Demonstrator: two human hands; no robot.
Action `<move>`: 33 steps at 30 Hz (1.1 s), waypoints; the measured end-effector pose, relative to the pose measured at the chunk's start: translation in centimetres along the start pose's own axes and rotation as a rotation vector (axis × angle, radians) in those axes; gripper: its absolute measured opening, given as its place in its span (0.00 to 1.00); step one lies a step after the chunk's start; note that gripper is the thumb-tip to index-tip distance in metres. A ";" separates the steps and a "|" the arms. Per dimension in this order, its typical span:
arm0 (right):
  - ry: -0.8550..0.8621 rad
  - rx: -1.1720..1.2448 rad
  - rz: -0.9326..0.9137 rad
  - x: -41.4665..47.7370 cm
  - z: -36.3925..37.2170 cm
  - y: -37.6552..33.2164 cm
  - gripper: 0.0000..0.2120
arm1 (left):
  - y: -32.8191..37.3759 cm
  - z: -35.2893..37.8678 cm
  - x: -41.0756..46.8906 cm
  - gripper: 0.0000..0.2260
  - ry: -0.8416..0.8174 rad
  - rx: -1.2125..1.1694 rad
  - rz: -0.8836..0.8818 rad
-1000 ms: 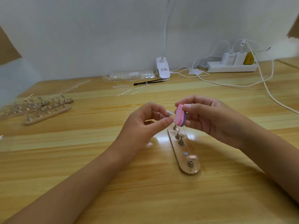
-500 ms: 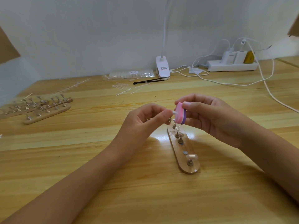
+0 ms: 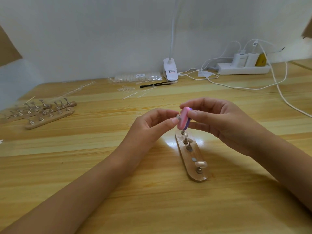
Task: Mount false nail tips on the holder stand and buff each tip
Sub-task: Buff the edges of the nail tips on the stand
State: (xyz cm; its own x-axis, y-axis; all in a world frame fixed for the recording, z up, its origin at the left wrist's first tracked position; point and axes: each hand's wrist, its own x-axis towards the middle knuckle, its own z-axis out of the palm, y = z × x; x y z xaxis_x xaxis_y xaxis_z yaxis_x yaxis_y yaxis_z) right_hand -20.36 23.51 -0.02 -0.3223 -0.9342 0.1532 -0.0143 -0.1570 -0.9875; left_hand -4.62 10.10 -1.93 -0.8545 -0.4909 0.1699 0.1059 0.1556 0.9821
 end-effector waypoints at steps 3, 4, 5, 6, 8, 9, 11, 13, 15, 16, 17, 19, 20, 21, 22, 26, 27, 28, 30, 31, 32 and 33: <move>-0.057 -0.062 -0.011 -0.2 0.1 0.1 0.14 | -0.2 -0.2 0.2 0.10 0.011 -0.043 -0.030; -0.064 -0.079 -0.025 -0.2 0.3 0.2 0.14 | -0.3 -0.2 0.2 0.10 0.015 -0.048 -0.033; -0.048 -0.083 -0.043 -0.2 0.4 0.3 0.13 | -0.3 -0.2 0.2 0.12 0.023 -0.047 -0.034; -0.009 -0.074 -0.065 -0.2 0.5 0.3 0.14 | -0.3 -0.2 0.2 0.13 0.032 -0.042 -0.036; 0.077 -0.064 -0.106 -0.2 0.6 0.3 0.14 | -0.3 -0.2 0.2 0.15 0.042 -0.030 -0.035; 0.084 -0.079 -0.114 -0.2 0.7 0.3 0.14 | -0.4 -0.2 0.2 0.15 0.043 -0.029 -0.032; 0.014 -0.130 -0.097 -0.4 1.0 0.2 0.14 | -0.4 -0.2 0.2 0.13 0.043 -0.030 -0.028; -0.013 -0.157 -0.089 -0.5 1.3 0.2 0.13 | -0.4 -0.2 0.2 0.13 0.042 -0.027 -0.024; 0.072 -0.131 -0.124 -0.5 1.4 0.1 0.14 | -0.4 -0.3 0.2 0.14 0.049 -0.022 -0.021; 0.121 -0.111 -0.140 -0.4 1.3 0.0 0.15 | -0.4 -0.3 0.2 0.15 0.052 -0.020 -0.019; 0.146 -0.100 -0.144 -0.4 1.3 -0.1 0.15 | -0.4 -0.3 0.3 0.15 0.052 -0.018 -0.018; 0.103 -0.119 -0.129 -0.5 1.4 -0.1 0.14 | -0.4 -0.2 0.3 0.14 0.050 -0.015 -0.012; 0.067 -0.137 -0.119 -0.5 1.5 0.0 0.14 | -0.4 -0.2 0.3 0.14 0.047 -0.012 -0.008; 0.049 -0.148 -0.117 -0.6 1.6 0.1 0.13 | -0.4 -0.2 0.2 0.13 0.044 -0.009 -0.006; 0.058 -0.146 -0.124 -0.6 1.6 0.1 0.13 | -0.3 -0.2 0.2 0.14 0.041 -0.004 -0.004; 0.118 -0.102 -0.138 -0.5 1.4 -0.1 0.14 | -0.4 -0.2 0.2 0.13 0.044 0.025 0.003; 0.067 -0.114 -0.113 -0.5 1.4 0.0 0.14 | -0.4 -0.2 0.2 0.11 0.046 0.026 0.003; 0.012 -0.138 -0.091 -0.6 1.5 0.2 0.13 | -0.4 -0.1 0.2 0.11 0.048 0.023 0.004; 0.000 -0.161 -0.103 -0.6 1.6 0.5 0.13 | -0.4 -0.1 0.2 0.10 0.055 0.015 0.009; 0.053 -0.137 -0.135 -0.4 1.6 0.5 0.13 | -0.4 -0.2 0.3 0.10 0.061 0.011 0.013; 0.127 -0.084 -0.165 -0.3 1.4 0.3 0.14 | -0.4 -0.2 0.3 0.10 0.067 0.010 0.016; 0.203 -0.018 -0.184 -0.2 1.1 0.2 0.13 | -0.4 -0.3 0.3 0.10 0.070 0.012 0.017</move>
State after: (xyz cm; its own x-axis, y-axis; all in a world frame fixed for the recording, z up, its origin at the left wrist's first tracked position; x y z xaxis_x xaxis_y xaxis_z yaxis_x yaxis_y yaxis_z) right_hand -19.28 23.32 -0.21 -0.4959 -0.8068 0.3212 -0.1065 -0.3106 -0.9445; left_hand -4.75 9.68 -2.22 -0.8149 -0.5467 0.1926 0.1142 0.1744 0.9780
